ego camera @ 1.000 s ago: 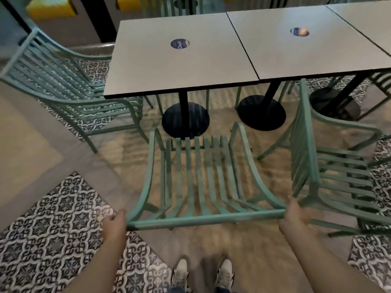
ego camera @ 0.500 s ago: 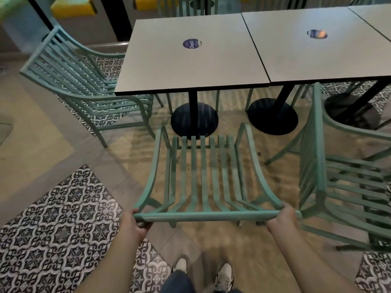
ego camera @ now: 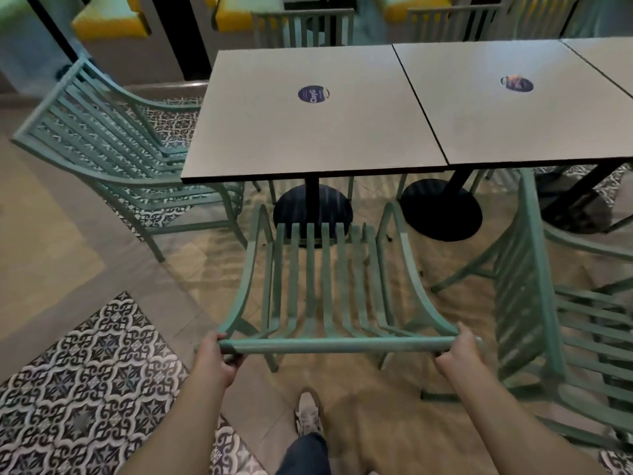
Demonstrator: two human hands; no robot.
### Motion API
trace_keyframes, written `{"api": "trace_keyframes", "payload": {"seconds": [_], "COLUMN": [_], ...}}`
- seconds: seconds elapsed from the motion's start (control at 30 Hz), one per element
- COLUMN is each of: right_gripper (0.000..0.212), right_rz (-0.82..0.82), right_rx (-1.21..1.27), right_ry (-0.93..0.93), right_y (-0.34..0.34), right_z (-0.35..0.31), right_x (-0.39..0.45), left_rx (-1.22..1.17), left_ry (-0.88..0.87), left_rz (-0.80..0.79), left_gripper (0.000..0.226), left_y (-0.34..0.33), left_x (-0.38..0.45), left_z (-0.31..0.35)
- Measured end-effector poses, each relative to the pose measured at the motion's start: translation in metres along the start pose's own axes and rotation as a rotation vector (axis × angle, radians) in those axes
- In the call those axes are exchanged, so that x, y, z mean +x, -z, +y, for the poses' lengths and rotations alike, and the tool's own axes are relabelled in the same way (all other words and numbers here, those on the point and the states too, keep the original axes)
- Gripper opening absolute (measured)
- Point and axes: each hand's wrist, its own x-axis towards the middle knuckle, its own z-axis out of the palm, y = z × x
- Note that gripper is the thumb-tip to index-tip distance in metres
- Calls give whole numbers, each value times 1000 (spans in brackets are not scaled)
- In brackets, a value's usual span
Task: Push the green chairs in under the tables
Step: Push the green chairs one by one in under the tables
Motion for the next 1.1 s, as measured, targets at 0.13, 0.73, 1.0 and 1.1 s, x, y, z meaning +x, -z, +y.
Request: {"api": "trace_keyframes", "payload": {"seconds": [0.13, 0.73, 1.0, 1.1], "right_gripper": [55, 57, 61, 59], "right_rz": [-4, -90, -112, -107], "right_rx": [-11, -117, -141, -149], "right_ry": [16, -21, -46, -45], "right_y": [-41, -166, -214, -228], "right_z": [-1, -38, -45, -48], "right_x": [1, 19, 21, 21], "left_rx": [4, -17, -20, -18], "left_ry": [-14, -17, -8, -12], "left_rz": [39, 44, 80, 85], "left_gripper": [28, 24, 29, 35], "left_y": [-23, -116, -151, -162], "left_x": [16, 59, 73, 79], "left_z": [31, 101, 127, 136]}}
